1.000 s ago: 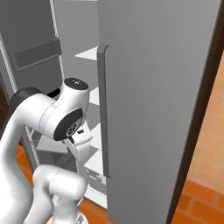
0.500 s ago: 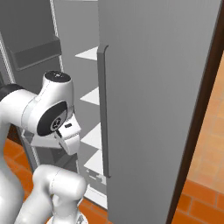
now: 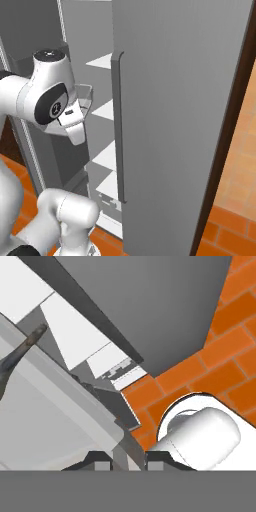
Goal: Take the meat container that has the fish and place it on the second highest rack of the freezer. Then take the vegetable container that has the mushroom and lime and place it on the highest rack of the freezer.
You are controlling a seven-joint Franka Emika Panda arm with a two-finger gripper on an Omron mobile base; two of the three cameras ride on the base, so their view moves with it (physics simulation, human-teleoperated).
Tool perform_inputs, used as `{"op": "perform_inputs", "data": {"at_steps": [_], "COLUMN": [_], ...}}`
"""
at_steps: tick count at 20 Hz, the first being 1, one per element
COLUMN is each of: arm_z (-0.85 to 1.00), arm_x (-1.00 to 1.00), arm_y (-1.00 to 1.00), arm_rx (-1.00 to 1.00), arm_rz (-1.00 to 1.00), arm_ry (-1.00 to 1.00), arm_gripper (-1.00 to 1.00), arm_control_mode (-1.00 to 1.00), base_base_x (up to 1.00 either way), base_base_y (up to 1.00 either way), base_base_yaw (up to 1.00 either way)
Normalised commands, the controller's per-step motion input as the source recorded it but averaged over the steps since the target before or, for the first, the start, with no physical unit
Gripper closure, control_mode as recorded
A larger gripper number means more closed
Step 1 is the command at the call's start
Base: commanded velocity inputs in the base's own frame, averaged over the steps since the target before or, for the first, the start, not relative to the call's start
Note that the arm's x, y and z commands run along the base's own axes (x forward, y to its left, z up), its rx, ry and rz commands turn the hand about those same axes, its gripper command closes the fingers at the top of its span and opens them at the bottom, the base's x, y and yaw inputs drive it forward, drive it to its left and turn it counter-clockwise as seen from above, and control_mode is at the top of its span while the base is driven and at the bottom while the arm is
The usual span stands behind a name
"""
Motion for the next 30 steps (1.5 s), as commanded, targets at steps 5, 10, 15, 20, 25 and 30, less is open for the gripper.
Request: {"op": "perform_inputs", "data": {"at_steps": [5, 10, 15, 20, 25, 30], "arm_z": [0.06, -0.31, -0.23, -0.34, -0.14, 0.10], "arm_x": [0.85, 0.96, 0.59, 0.30, 0.34, 0.48], "arm_y": [0.48, 0.28, 0.00, 0.03, 0.00, 0.00], "arm_rx": [-0.01, -0.03, 0.00, 0.00, 0.00, 0.00], "arm_rz": [-0.22, -0.22, -0.16, -0.03, -0.01, -0.04], "arm_ry": [-0.05, -0.04, -0.06, 0.00, 0.00, 0.00], "arm_gripper": [1.00, 1.00, 1.00, 1.00, 1.00, 1.00], "arm_control_mode": [-1.00, -1.00, -1.00, -1.00, -1.00, -1.00], "base_base_x": [0.00, 0.00, 0.00, 0.00, 0.00, 0.00], "base_base_y": [0.00, 0.00, 0.00, 0.00, 0.00, 0.00], "base_base_yaw": [0.00, 0.00, 0.00, 0.00, 0.00, 0.00]}}
